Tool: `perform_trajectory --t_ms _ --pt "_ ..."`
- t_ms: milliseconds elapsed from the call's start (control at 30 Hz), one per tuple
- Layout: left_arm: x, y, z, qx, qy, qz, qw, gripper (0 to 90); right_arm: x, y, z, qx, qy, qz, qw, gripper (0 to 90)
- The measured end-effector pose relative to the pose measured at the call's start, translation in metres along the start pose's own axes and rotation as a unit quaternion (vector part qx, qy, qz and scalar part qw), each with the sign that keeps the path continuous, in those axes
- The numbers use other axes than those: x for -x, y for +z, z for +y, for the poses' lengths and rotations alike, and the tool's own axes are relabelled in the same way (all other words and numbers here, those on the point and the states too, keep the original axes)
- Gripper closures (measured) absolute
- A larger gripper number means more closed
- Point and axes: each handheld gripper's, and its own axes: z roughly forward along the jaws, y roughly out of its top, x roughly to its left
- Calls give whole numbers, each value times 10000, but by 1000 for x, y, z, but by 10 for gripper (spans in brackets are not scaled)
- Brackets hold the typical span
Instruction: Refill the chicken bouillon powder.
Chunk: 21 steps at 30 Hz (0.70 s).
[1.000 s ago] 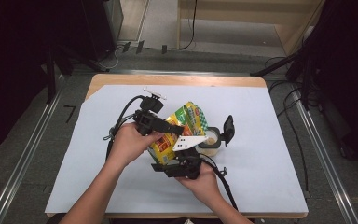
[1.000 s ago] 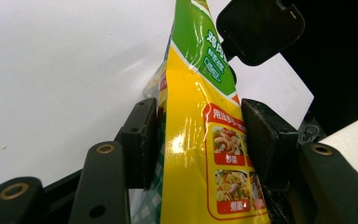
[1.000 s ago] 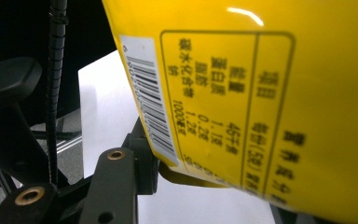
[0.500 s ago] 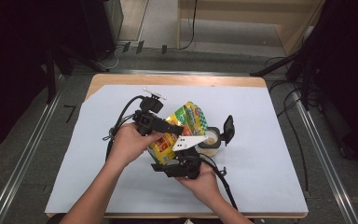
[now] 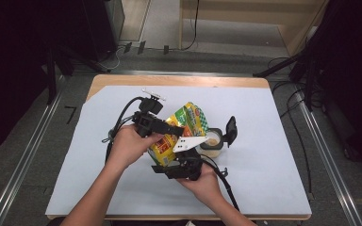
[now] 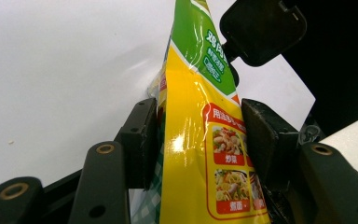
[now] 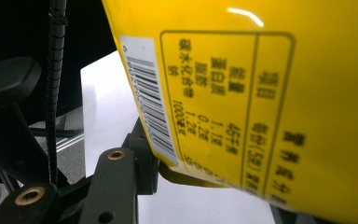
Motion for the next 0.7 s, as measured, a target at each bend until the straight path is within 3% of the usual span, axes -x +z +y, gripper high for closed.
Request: perform_trajectory --t_ms 700 --pt "0 -1 -1 16 -29 10 10000 494 0 1 0 0 -32 22 10000 580"
